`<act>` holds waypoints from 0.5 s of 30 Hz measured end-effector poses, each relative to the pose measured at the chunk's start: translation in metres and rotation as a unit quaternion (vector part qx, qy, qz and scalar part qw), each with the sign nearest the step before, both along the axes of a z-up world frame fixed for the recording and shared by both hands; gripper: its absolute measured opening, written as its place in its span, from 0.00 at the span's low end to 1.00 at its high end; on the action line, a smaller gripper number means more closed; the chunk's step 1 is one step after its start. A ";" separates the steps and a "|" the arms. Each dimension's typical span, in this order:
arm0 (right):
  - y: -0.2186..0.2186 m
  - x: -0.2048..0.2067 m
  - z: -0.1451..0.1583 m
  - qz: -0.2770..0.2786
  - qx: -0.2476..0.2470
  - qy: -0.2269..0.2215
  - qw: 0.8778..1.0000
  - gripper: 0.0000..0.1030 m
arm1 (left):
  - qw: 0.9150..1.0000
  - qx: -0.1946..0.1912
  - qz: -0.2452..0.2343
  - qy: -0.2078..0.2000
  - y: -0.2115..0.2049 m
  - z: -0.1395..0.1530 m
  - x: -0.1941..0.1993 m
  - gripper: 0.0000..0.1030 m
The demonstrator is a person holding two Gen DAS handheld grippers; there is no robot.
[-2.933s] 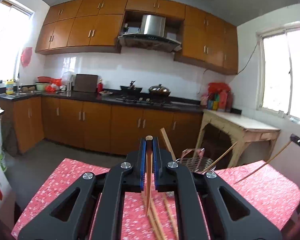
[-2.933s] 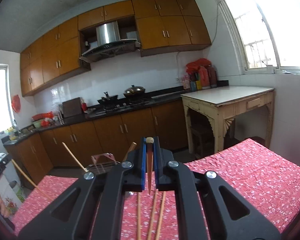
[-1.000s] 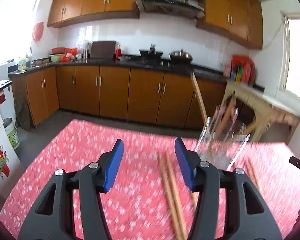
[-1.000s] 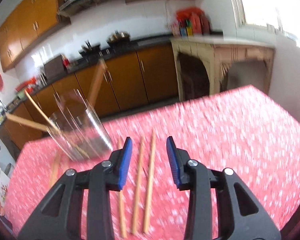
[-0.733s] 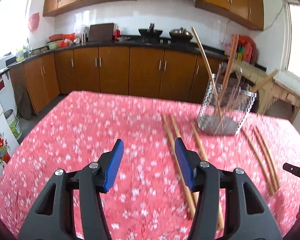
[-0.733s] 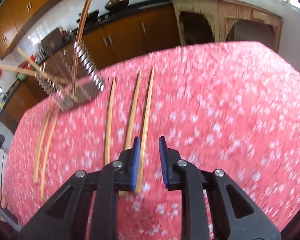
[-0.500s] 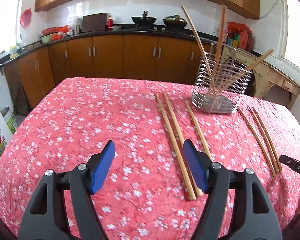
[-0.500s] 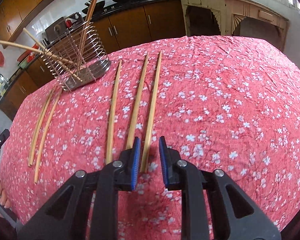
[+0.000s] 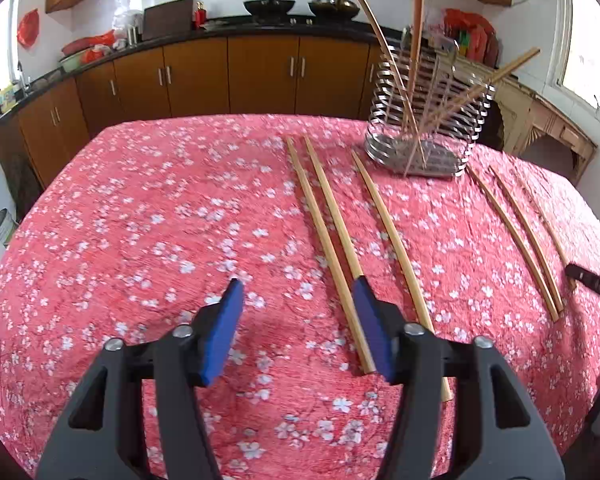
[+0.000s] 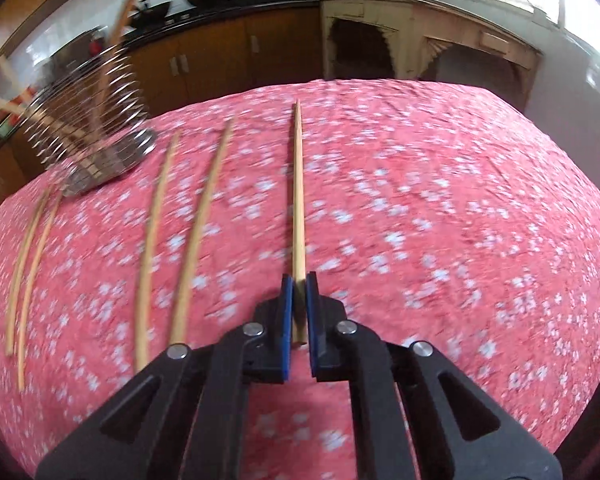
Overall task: Organize utensils
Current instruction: 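Close the right tool on another chopstick while the left tool approaches one, then close the left tool on a bamboo chopstick while the right tool holds its chopstick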
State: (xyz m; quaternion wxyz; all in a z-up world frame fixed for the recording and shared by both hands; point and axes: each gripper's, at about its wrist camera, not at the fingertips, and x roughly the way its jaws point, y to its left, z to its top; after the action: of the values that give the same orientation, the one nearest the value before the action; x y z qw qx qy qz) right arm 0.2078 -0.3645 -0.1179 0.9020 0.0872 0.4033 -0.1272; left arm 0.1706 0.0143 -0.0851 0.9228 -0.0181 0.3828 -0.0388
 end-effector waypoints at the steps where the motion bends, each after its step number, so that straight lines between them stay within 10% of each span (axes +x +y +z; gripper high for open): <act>1: -0.004 0.001 0.000 -0.003 0.002 0.000 1.000 0.08 | 1.000 0.001 -0.002 0.004 -0.001 -0.002 0.002 0.48; 15: -0.001 0.013 0.002 0.007 -0.020 0.003 1.000 0.08 | 0.999 0.019 -0.004 0.045 -0.016 -0.014 0.029 0.26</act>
State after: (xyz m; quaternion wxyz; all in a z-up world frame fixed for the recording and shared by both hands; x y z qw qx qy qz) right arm 0.2210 -0.3655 -0.1162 0.9031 0.0658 0.4041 -0.1292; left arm 0.1996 -0.0018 -0.0996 0.9047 -0.0010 0.4246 -0.0349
